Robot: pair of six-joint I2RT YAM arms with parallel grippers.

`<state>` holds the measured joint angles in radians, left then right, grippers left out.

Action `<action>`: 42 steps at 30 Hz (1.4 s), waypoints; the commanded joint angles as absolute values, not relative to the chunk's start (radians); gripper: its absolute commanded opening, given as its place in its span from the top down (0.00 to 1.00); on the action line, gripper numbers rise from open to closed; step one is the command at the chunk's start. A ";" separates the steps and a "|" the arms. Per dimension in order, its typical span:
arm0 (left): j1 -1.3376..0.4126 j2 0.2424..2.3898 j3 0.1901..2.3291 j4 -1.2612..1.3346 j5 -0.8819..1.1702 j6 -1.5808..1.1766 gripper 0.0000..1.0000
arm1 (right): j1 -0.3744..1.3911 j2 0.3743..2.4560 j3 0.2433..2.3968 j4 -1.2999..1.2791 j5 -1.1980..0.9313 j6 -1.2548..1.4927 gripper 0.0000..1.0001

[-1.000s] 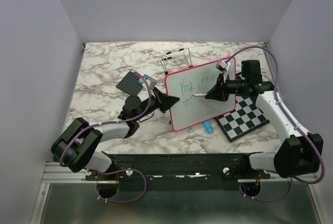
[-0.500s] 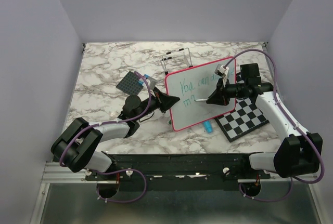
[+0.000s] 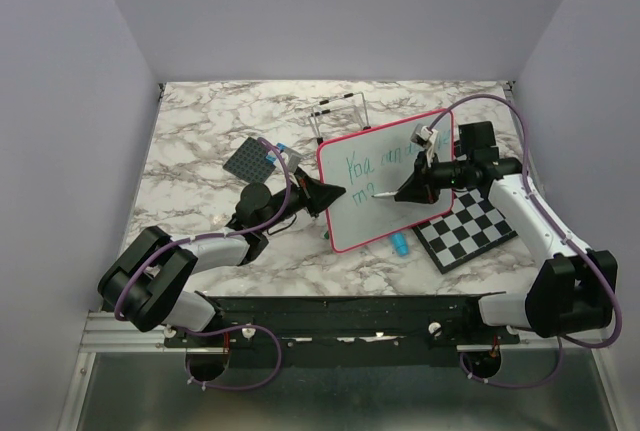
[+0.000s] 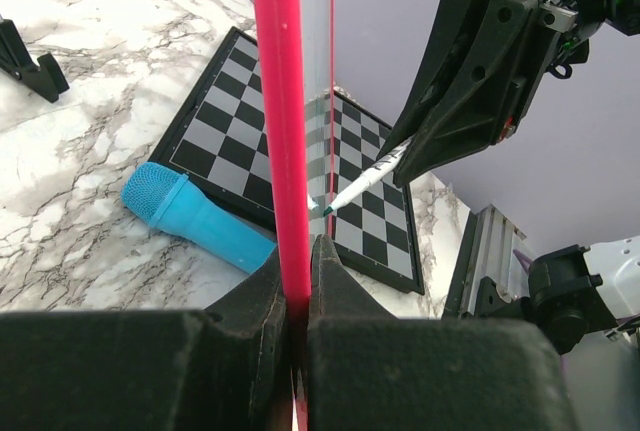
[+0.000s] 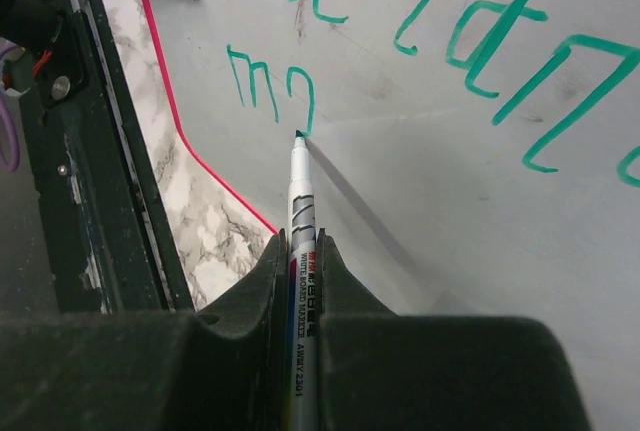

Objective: Write a sentence on the whiteboard

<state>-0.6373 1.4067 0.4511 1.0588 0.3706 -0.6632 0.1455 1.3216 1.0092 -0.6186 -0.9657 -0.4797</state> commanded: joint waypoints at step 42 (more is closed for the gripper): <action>-0.647 1.431 0.442 0.991 0.411 -0.541 1.00 | -0.020 1.250 1.043 -0.718 -1.222 -0.675 0.99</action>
